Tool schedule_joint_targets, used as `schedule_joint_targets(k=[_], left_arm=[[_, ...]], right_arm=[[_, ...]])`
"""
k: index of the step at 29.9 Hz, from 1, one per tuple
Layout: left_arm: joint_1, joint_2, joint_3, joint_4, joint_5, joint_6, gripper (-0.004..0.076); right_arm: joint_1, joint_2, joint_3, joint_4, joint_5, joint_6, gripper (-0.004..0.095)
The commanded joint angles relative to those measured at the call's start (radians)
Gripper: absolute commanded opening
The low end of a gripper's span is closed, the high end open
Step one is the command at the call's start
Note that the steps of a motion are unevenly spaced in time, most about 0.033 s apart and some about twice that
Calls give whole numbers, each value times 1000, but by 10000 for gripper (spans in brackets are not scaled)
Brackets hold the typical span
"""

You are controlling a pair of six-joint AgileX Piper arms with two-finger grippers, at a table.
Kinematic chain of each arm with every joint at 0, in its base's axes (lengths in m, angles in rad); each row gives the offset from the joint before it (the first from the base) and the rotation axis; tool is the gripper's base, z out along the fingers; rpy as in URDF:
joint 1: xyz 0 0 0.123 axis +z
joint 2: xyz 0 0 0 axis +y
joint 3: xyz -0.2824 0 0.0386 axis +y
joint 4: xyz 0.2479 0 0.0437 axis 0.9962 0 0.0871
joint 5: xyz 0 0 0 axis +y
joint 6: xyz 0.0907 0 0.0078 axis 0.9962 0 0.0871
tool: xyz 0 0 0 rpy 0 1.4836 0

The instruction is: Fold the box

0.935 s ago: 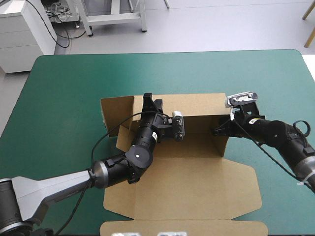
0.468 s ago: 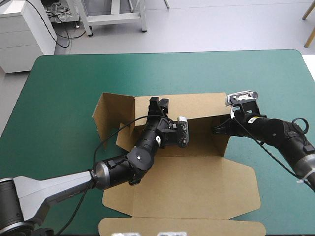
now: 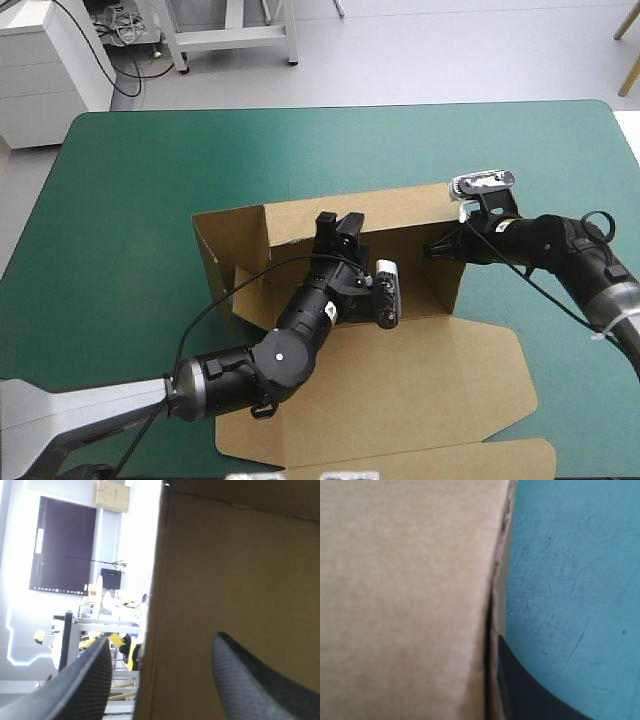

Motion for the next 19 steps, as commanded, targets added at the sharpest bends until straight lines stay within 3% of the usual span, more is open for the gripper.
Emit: schedule_joint_targets(k=[1, 3, 5, 7, 10, 14, 19], left_arm=[[-40, -81, -25, 33, 134, -8, 421], [-64, -109, -25, 33, 175, -8, 418], [-88, -140, -25, 33, 197, -8, 364], [-104, -188, -25, 33, 197, -8, 244], [-111, -271, -46, 33, 178, -20, -10], [-105, -365, -157, 17, 175, -69, 1], [11, -411, -308, -143, 171, -3, 1]], right_arm=[[4, -19, -79, -28, 23, 55, 0], [4, -19, -118, -92, 66, 105, 0], [4, -19, -159, -148, 119, 153, 0], [4, -12, -208, -187, 182, 192, 0], [4, 16, -279, -224, 287, 226, 0], [4, 93, -367, -224, 431, 245, 0], [4, 222, -469, -216, 538, 248, 0]])
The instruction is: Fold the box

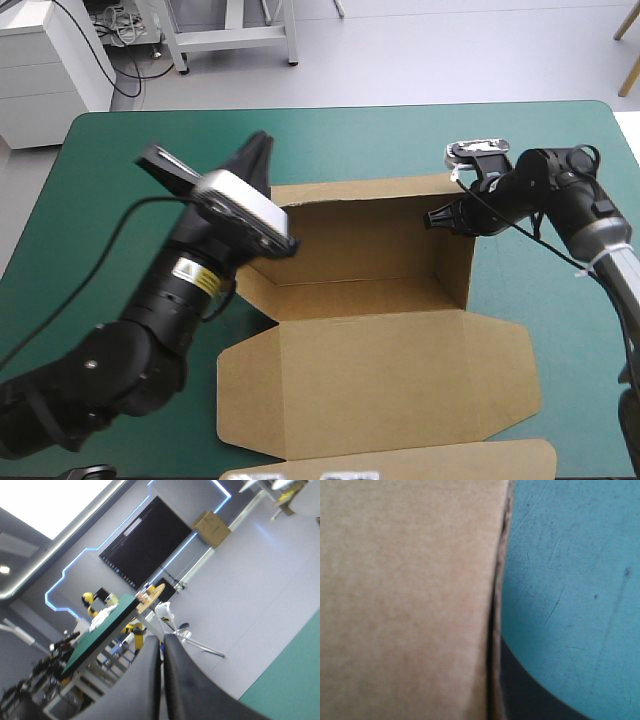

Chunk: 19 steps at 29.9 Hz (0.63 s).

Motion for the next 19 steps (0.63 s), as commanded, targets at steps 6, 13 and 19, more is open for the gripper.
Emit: schedule_joint_targets(k=[6, 13, 19], left_arm=[[424, -36, -125, -465, -78, 225, 1], [902, -12, -125, -960, -258, 444, 1], [1224, 64, -125, -1466, -222, 793, 1]], right_arm=[[1, 169, -190, 5, 101, 3, 0], [1, 307, -317, 7, 58, 5, 0], [1, 344, -356, 4, 8, 9, 135]])
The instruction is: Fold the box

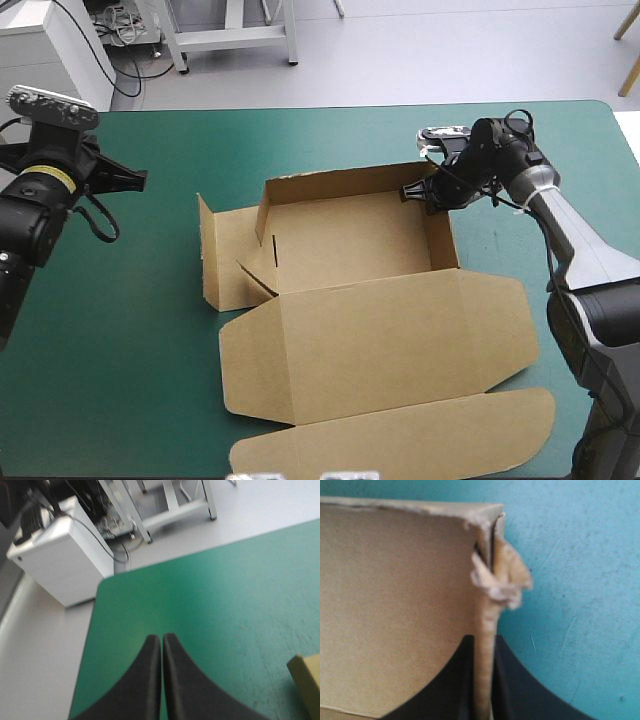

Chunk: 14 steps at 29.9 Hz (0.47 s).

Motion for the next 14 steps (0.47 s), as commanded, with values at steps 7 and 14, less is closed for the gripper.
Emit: schedule_joint_targets(k=[7, 14], left_arm=[[340, 104, -31, -689, 76, 399, 1], [400, 167, -28, -779, 176, 464, 1]], right_arm=[[-1, -44, -88, -4, 9, -9, 523], [-1, -65, -281, -5, 81, -9, 524]])
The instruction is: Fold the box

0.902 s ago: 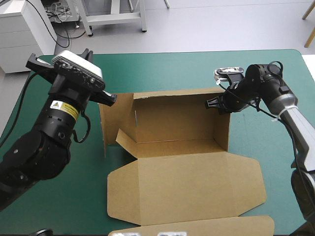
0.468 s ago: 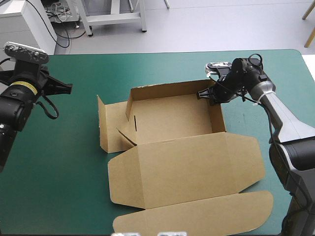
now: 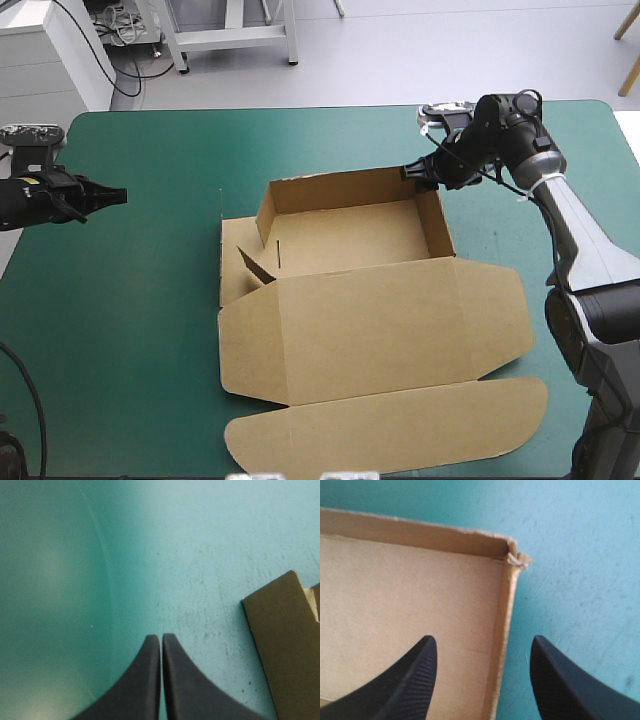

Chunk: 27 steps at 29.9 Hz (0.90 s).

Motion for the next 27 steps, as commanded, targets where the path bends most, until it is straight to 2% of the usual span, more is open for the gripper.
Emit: schedule_joint_targets(k=[1, 7, 12, 18, 22, 27], left_arm=[[15, -7, -28, -57, -13, 11, 1], [36, -1, -20, -68, 25, 11, 1], [56, -1, 17, -94, 52, 11, 1], [56, -1, 28, -96, 85, 11, 0], [54, -1, 28, -102, 90, 8, -8], [54, -1, 28, -108, 93, 0, -8]], right_arm=[[-1, -80, -117, 5, -12, -9, 525], [-1, -151, -109, -19, -12, -7, 524], [-1, -199, 17, -19, -12, -3, 524], [-1, -161, 134, -8, -20, -3, 521], [-1, -101, 138, -8, -24, -3, 464], [-1, -40, 138, -1, -32, -17, 332]])
